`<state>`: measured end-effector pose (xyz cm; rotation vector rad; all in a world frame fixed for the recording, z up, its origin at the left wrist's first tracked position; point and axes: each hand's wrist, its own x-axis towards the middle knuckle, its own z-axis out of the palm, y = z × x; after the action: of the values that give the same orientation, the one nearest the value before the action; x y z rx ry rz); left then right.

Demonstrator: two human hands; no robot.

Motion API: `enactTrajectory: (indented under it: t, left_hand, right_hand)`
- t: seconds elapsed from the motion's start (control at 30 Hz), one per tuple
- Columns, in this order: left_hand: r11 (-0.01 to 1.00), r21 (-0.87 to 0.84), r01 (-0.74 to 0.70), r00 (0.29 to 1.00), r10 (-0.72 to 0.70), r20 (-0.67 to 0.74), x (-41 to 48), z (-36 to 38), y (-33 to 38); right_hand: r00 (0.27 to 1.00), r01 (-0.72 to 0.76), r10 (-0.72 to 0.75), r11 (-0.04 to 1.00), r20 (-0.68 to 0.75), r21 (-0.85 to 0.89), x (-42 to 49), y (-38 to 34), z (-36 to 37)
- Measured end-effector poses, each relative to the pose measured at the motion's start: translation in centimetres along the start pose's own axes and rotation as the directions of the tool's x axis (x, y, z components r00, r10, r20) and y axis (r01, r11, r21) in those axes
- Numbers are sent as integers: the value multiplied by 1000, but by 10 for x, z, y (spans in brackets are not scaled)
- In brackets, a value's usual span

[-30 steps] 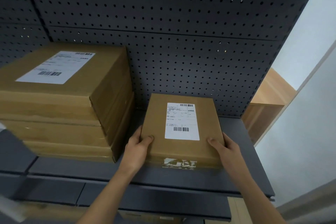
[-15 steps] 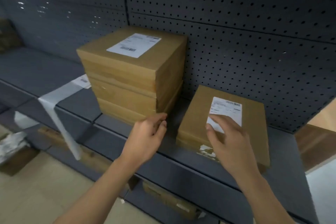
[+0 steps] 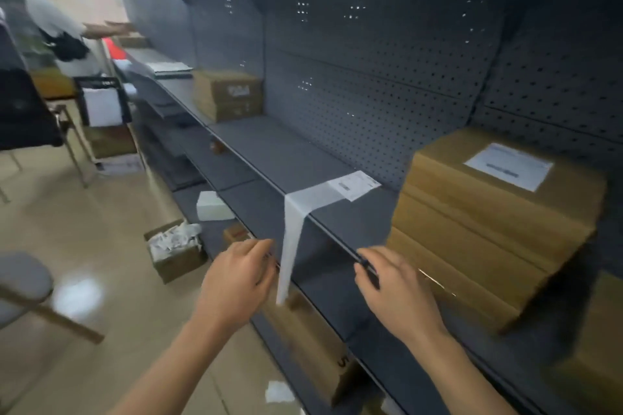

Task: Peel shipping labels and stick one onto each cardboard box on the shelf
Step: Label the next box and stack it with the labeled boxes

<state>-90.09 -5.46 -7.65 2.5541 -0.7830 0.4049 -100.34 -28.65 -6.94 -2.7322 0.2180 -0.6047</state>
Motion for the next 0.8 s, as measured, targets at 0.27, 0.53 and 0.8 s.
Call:
enactTrajectory:
  t: [0.27, 0.53, 0.8]
  left_hand:
    - [987, 110, 114, 983, -96, -154, -1, -45, -171]
    - [951, 224, 212, 955, -153, -253, 40, -45, -288]
    - [894, 337, 296, 954, -263, -140, 131, -59, -393]
  right_hand:
    - [977, 214, -211, 973, 41, -91, 91, -123, 81]
    - [944, 326, -325, 945, 53, -14, 200, -188, 181]
    - [922, 378, -383, 922, 52, 81, 338, -239, 267]
